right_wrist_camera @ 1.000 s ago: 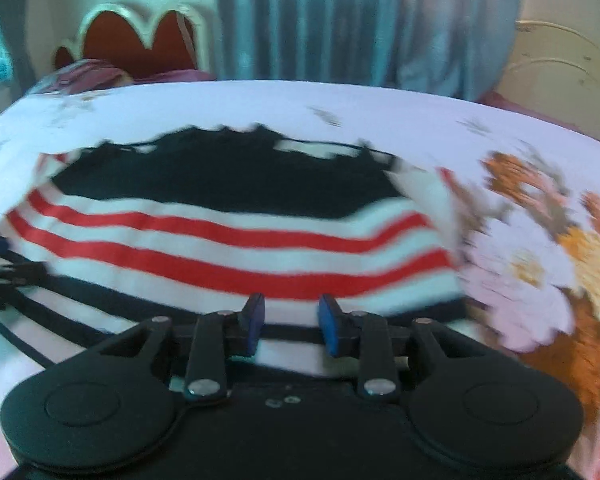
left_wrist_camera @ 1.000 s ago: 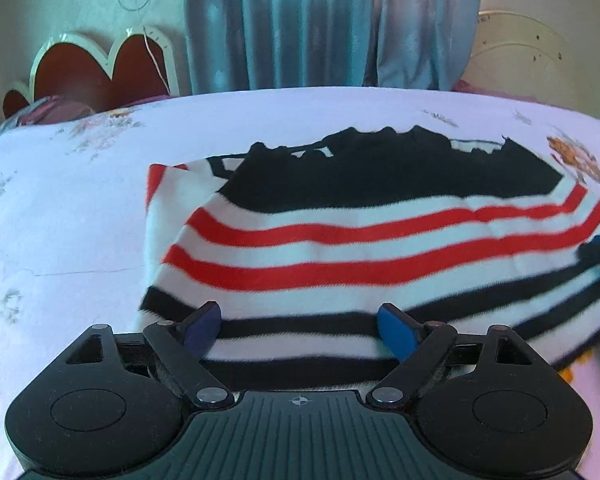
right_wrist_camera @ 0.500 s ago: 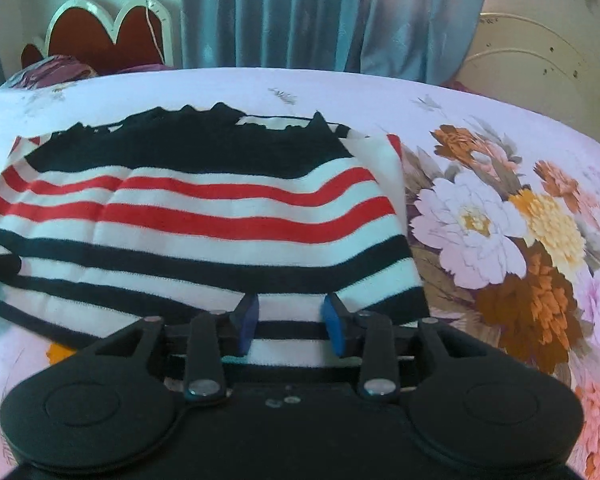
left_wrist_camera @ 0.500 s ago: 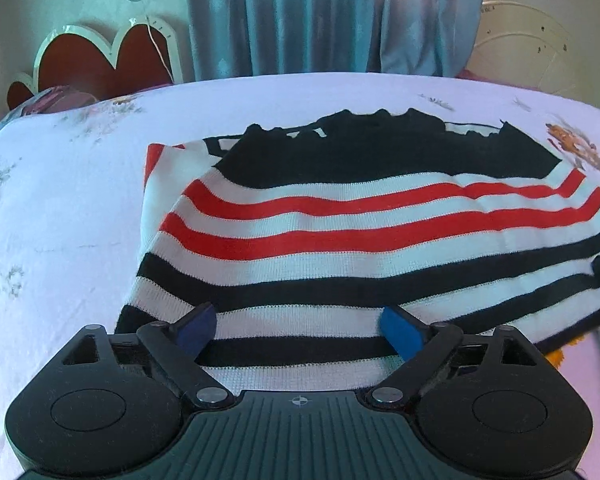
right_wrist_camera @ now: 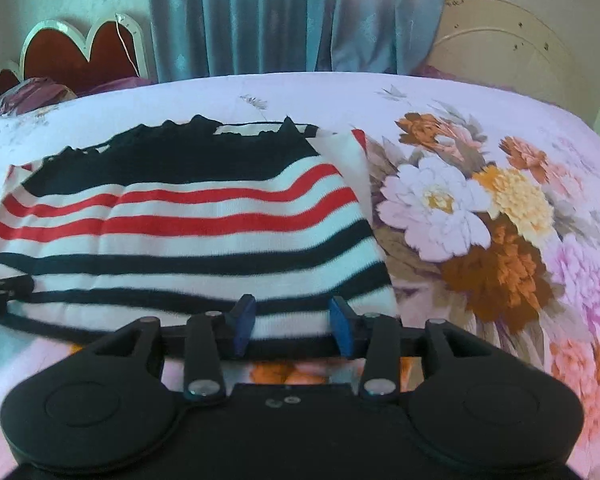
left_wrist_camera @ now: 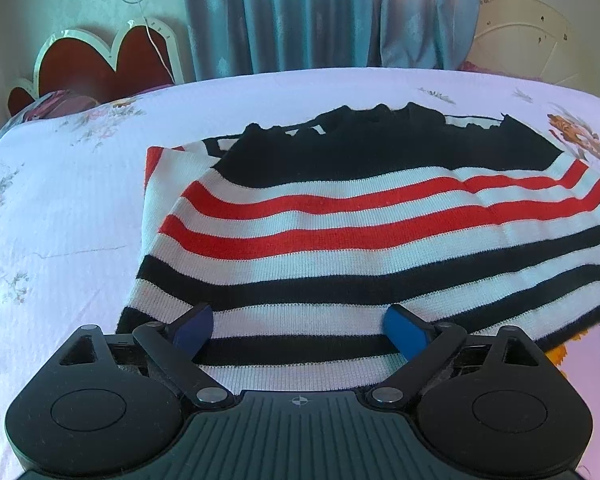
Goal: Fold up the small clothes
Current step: 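Withdraw both open grippers and reposition them over the half-folded sweater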
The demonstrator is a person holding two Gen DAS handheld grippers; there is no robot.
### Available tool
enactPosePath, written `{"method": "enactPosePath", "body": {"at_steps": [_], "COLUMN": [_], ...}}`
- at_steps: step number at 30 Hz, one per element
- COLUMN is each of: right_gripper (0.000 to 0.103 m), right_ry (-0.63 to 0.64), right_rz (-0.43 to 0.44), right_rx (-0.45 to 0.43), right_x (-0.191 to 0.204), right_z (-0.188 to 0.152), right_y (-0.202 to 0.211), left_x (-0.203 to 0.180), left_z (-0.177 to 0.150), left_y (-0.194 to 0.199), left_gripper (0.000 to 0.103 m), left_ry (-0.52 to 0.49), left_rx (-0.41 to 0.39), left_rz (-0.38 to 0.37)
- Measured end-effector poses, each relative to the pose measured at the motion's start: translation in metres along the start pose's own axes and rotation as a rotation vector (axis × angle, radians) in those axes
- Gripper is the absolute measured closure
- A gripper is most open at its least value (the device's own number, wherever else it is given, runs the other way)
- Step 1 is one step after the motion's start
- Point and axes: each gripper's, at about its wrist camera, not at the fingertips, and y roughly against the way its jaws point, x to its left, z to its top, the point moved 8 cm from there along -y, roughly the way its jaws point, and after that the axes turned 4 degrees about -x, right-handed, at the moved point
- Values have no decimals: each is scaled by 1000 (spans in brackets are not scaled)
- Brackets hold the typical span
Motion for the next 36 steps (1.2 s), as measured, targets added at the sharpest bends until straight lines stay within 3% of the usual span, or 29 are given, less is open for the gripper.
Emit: {"method": "enactPosePath", "body": {"at_steps": [7,13,20,28,36], "right_gripper": [60,56,57,58,55], "right_ry": [9,77,121,208,146], "right_rz": [68,129,129,132,218], "right_rx": [-43,-41,11,-7,-30], "right_x": [21,47,29,-3,22], "right_z": [6,19,16,12,29], "right_y": [28,0,-48,-42,-20], "left_x": [0,-1,3,9,17], "left_z": [-1,-3,-5,-5,-5], "left_y": [6,5,-2,6,17], "left_gripper": [9,2,1,1,1], "left_ry": [20,23,69,105,133], "left_rx": [17,33,48,85,108], "left_rz": [14,30,42,78,57]}}
